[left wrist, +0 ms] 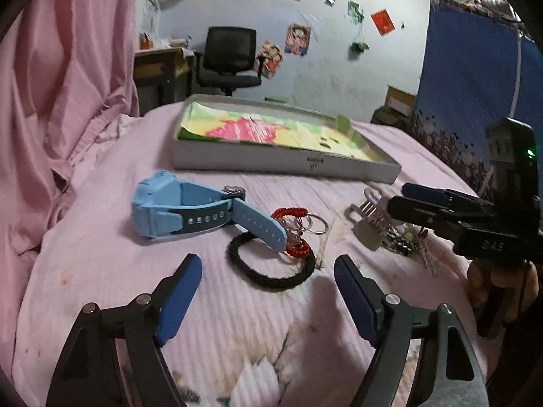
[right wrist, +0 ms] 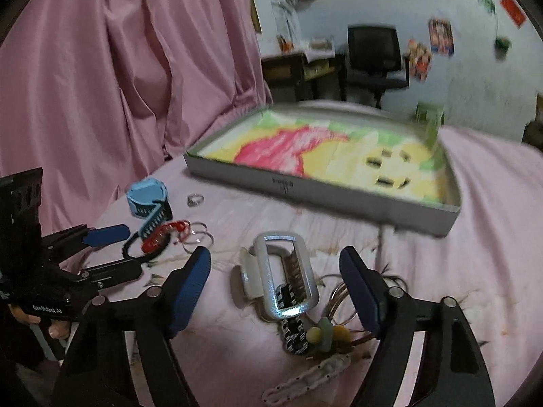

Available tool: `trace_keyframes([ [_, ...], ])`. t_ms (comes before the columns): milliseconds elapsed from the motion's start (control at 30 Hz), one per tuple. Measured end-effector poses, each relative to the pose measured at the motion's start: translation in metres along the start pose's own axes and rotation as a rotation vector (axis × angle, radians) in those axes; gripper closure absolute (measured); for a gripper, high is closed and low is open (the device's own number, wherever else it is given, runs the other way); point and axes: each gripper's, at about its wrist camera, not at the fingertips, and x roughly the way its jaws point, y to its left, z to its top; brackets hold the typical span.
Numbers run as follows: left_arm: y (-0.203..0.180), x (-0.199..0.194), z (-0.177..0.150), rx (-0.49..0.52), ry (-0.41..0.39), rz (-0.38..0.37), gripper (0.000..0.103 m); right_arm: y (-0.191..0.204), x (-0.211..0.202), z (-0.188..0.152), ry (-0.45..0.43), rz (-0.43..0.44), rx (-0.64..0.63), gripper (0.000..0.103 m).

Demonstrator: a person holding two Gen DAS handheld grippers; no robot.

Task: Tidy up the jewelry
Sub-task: 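Grasp the silver carabiner with the right tool while the left tool grasps the black hair tie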

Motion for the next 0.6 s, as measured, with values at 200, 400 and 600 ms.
trace_keyframes([
  [200,-0.009,0.015,0.007,0.044,0.041,0.010,0.041,-0.002,0.021,-0.004,0.058,0.031,0.010,0.038],
  [400,-0.010,0.008,0.002,0.025,0.027,0.008,0.064,0.000,0.028,-0.006,0.089,0.031,0.008,0.055],
  [600,-0.009,0.002,-0.007,-0.022,0.017,0.002,0.088,-0.002,0.025,-0.009,0.092,0.041,0.017,0.055],
])
